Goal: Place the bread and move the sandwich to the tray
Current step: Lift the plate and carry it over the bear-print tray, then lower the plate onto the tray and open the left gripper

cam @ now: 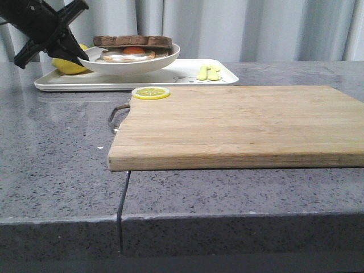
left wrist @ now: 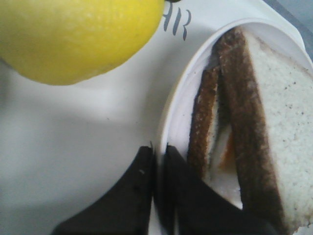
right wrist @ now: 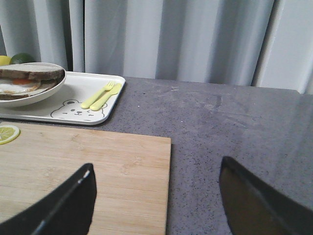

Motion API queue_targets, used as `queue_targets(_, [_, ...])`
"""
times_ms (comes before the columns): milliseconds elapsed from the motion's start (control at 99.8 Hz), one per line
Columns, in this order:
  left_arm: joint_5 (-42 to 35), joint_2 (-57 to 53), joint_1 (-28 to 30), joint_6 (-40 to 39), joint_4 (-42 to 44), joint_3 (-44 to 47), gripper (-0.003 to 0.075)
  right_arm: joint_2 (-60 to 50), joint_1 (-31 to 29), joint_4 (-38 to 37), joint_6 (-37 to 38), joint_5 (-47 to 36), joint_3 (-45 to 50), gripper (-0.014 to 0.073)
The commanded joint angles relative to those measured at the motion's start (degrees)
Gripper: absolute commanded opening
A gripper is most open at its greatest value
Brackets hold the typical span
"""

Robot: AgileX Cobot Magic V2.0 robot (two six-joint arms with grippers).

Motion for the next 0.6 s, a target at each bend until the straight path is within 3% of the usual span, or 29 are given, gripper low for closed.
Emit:
queue_targets(0, [-3.0,-3.2,-0.3,-1.2,-4.5,-2.7,-0.002,0.5,-0.5,-0.3,-0.1,-4.0,-1.3,0.053])
queue_targets(591, [-4.6,-2.3,-0.3,-2.1,-3.9,-2.7,-0.002,0.5,-0.5,-0.3,-0.1,-4.1,-1.3,0.053])
